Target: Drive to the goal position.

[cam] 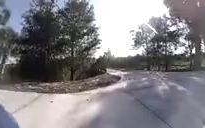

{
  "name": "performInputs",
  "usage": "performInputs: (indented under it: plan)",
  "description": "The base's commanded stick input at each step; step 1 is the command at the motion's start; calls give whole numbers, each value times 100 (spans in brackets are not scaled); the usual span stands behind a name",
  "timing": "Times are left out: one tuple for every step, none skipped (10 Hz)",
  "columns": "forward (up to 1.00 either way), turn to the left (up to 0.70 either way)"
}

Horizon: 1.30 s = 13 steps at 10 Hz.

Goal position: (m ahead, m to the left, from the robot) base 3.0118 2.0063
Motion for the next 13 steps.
performInputs:
  plan:
    - [100,-27]
    - [100,-27]
    - [100,-27]
    - [100,-27]
    - [100,-27]
    - [100,-27]
    - [100,-27]
    - [100,-27]
    - [100,-27]
    - [100,-27]
    - [100,-27]
    - [100,-27]
    - [100,-27]
